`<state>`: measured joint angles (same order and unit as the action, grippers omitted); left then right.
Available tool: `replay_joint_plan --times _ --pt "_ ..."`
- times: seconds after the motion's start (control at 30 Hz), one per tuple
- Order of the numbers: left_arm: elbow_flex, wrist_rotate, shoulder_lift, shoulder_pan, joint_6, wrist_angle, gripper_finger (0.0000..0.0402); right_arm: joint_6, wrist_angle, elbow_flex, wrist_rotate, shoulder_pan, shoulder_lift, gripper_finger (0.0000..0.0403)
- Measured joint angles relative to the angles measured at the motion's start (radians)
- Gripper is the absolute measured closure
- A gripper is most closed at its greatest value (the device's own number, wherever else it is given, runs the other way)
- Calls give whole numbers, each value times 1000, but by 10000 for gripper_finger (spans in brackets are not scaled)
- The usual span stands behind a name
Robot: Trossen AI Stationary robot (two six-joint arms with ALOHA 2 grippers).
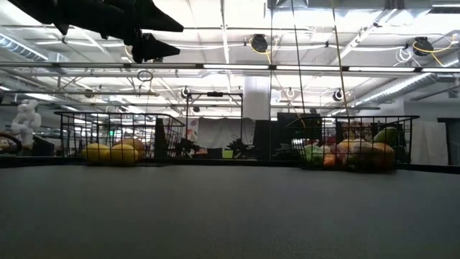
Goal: Sort produce into baskets
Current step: Put the red apple into the left black wire basket
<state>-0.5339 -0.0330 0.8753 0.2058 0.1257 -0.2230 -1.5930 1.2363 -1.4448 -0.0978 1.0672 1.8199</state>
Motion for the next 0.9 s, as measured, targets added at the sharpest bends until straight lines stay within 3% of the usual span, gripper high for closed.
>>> replay_joint_plan --times 0.2,0.43,0.7,0.9 --pt "0 29 0 0 0 -6 16 11 -37 0 -37 -24 -53 402" --pt "1 63 0 -51 -40 -72 16 162 -69 -1 -205 -95 -133 403" --pt "1 63 5 -217 -156 -133 15 531 -116 -2 -392 -267 -250 403" --pt "1 55 50 -315 -209 -179 3 949 -275 -2 -450 -435 -326 402"
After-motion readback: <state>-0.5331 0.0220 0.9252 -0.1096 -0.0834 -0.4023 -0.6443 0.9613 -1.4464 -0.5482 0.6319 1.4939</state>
